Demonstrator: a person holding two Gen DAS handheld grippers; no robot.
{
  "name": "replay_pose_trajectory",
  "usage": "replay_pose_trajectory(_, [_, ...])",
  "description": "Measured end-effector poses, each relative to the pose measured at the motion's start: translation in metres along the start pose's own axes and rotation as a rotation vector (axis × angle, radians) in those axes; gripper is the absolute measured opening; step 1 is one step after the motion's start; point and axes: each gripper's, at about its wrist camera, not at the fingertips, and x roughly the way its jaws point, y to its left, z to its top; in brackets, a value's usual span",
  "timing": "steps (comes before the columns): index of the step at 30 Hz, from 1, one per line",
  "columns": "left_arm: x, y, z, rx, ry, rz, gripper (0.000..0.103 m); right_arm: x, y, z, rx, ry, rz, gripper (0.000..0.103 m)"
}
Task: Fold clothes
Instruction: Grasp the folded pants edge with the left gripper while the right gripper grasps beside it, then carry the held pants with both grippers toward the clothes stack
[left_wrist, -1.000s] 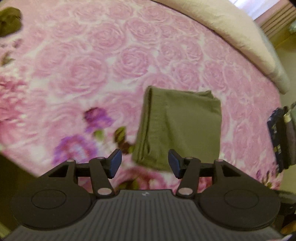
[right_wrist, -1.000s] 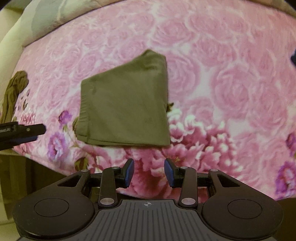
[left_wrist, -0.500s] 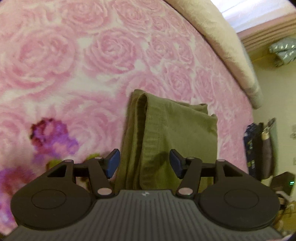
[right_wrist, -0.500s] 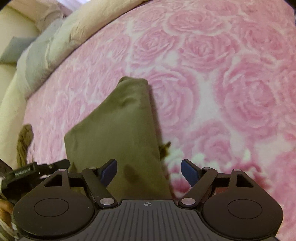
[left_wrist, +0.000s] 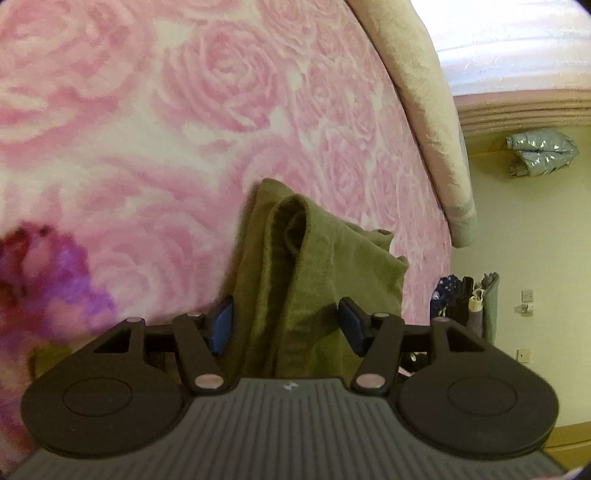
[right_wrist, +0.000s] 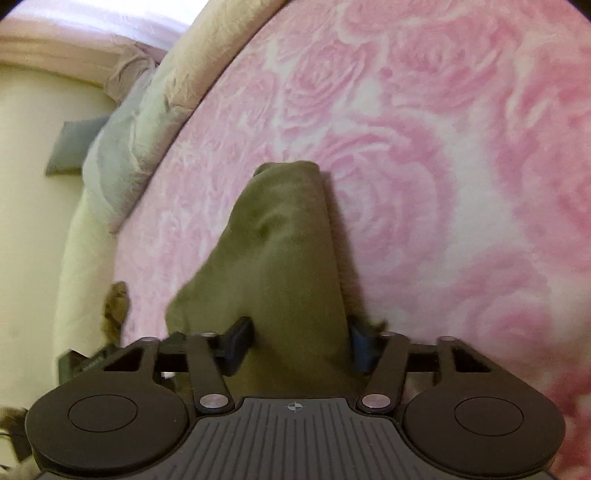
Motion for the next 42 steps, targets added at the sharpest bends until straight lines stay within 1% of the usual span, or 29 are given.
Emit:
replay_pose_trajectory(1, [0.002,-0.003,0.002,0.018,0.013,0.012,0.044,0.003,-0.001,0.001,0.014,-0.006,0.009,0.051])
replay_pose_trajectory(2, [0.003,-0.004,0.003,0.031,0.025,0.023,0.036,0.004,-0.001,0.000,0.022,-0.013,0.000,0.045])
replay_pose_trajectory(3, [0.004,-0.006,0.005,0.043,0.037,0.034,0.031,0.004,-0.001,0.000,0.027,-0.018,-0.010,0.040])
replay_pose_trajectory(4, [0.004,-0.009,0.007,0.049,0.046,0.037,0.029,0.002,0.001,-0.002,0.033,-0.023,-0.016,0.035])
replay_pose_trajectory(6, [0.001,-0.015,0.009,0.058,0.061,0.040,0.026,-0.003,0.006,-0.004,0.046,-0.035,-0.024,0.031])
replay_pose_trajectory(9, [-0.009,-0.040,0.013,0.097,0.064,0.035,0.024,-0.017,0.026,-0.008,0.042,-0.064,-0.061,0.029])
replay_pose_trajectory(11, [-0.018,-0.064,0.016,0.124,0.068,0.016,0.024,-0.036,0.040,-0.012,0.061,-0.108,-0.069,0.029])
replay_pose_trajectory(14, [-0.034,-0.105,0.020,0.174,0.082,-0.028,0.024,-0.077,0.060,-0.015,0.096,-0.195,-0.066,0.029])
replay_pose_trajectory(16, [-0.039,-0.140,0.025,0.217,0.108,-0.061,0.024,-0.109,0.070,-0.016,0.116,-0.256,-0.072,0.029])
replay_pose_trajectory(21, [-0.030,-0.229,0.039,0.337,0.194,-0.143,0.025,-0.190,0.095,-0.017,0.165,-0.407,-0.086,0.029])
replay_pose_trajectory(24, [-0.009,-0.285,0.042,0.417,0.248,-0.182,0.025,-0.236,0.106,-0.016,0.198,-0.499,-0.096,0.030])
replay_pose_trajectory(29, [0.041,-0.372,0.029,0.539,0.343,-0.224,0.025,-0.308,0.091,-0.008,0.286,-0.642,-0.130,0.030])
replay_pose_trajectory(31, [0.066,-0.403,0.022,0.566,0.372,-0.243,0.025,-0.336,0.080,-0.004,0.311,-0.694,-0.139,0.030])
replay_pose_trajectory(34, [0.103,-0.445,0.005,0.596,0.404,-0.257,0.025,-0.374,0.057,0.005,0.357,-0.746,-0.144,0.030])
replay_pose_trajectory(37, [0.143,-0.484,-0.010,0.606,0.425,-0.259,0.025,-0.416,0.021,0.027,0.395,-0.773,-0.139,0.030])
replay_pose_trajectory(42, [0.220,-0.547,-0.018,0.609,0.416,-0.265,0.025,-0.486,-0.039,0.065,0.441,-0.817,-0.128,0.030])
